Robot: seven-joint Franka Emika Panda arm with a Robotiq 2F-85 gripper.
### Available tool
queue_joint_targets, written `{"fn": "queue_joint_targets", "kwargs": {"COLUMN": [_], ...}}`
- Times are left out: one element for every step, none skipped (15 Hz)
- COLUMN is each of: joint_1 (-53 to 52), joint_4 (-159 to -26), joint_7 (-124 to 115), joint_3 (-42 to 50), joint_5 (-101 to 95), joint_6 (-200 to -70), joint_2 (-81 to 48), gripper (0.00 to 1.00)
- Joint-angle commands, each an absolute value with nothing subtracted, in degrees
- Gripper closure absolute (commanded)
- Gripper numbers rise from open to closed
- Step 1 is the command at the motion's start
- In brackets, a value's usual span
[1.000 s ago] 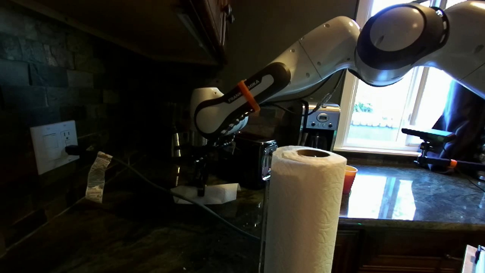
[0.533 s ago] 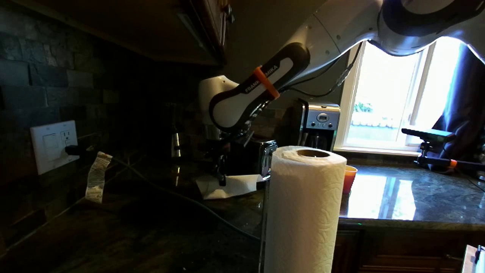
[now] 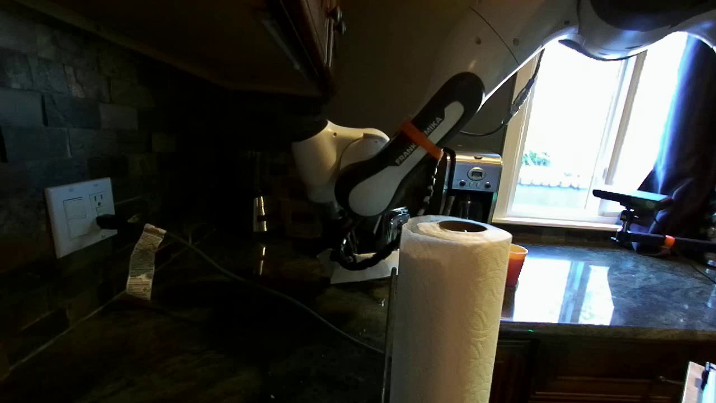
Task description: Use the napkin to wipe the countertop
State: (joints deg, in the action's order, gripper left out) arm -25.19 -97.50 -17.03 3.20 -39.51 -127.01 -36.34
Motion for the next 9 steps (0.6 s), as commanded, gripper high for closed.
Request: {"fn": "queue_joint_targets", "kwargs": {"joint_1": [-25.46,-24.62,-23.73,-23.11,-22.72,-22.02,-21.42,-21.08,-20.59], "joint_4": [-101.49,-101.85,-102.36,-102.86,-103.34,-103.91,-104.49,-104.91,-105.42], "joint_7": [-24.80,-26.01,-27.05,-28.21,-29.08,-29.44,-29.42,-29.14,-28.47], "joint_3": [3.91,3.26,2.69,2.46,2.47,2.33,2.36,2.54,2.57], "joint_5": [-47.77,-49.02,-49.82,-50.56,-51.22,-51.49,-51.70,-51.55,-51.04], "joint_6": [-130.23,-131.95,-134.53,-137.48,-140.33,-144.00,-147.67,-150.59,-153.66], "joint_2": [-35.92,-36.31,-36.72,-37.13,-37.53,-37.99,-38.45,-38.93,-39.33], "gripper": [0.99,0.99,0.99,0.99,0.99,0.99,0.99,0.99,0.99]}}
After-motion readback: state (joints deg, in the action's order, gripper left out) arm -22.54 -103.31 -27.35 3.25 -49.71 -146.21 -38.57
